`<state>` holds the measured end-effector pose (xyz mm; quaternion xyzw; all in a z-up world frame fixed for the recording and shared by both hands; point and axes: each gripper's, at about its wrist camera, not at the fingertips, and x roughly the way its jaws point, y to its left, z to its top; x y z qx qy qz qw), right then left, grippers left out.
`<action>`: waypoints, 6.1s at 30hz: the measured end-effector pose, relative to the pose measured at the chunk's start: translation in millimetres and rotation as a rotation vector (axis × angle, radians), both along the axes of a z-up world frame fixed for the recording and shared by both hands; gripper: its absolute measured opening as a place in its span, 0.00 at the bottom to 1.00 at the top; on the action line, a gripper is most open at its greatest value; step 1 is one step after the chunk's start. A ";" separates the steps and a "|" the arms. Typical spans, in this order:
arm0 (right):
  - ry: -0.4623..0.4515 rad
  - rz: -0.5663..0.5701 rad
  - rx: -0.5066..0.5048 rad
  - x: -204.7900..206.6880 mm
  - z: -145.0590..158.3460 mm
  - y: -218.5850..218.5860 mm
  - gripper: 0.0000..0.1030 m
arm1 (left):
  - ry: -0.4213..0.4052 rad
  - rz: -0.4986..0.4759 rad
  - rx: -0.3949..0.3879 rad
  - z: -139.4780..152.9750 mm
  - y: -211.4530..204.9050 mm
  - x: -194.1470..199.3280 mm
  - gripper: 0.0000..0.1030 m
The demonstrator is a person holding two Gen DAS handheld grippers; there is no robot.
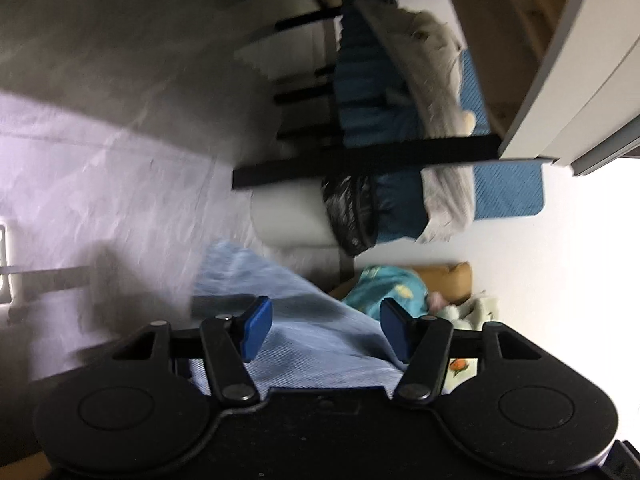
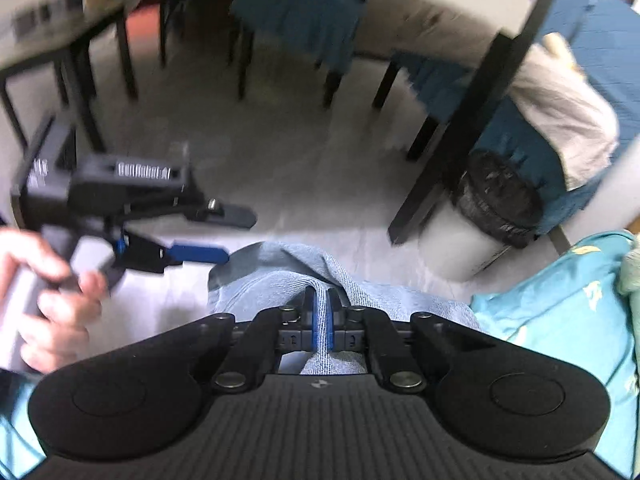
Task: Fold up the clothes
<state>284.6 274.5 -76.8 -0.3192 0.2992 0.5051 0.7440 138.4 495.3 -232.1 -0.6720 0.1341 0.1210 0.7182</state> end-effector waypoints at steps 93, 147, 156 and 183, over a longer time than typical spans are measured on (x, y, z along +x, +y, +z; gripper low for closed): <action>0.033 -1.267 0.735 -118.1 37.8 -544.7 0.64 | 0.042 -0.657 1.293 229.4 -438.7 163.3 0.10; -0.388 -0.532 0.185 -38.2 -16.5 -299.4 0.58 | 0.072 -0.630 0.892 196.5 -337.4 65.9 0.67; -0.102 -0.697 0.572 24.5 61.9 -313.0 0.11 | 0.005 -0.574 0.765 202.1 -306.3 54.6 0.67; 0.186 -1.181 0.739 18.2 -16.9 -441.3 0.28 | 0.004 -0.590 0.798 198.9 -318.0 55.8 0.67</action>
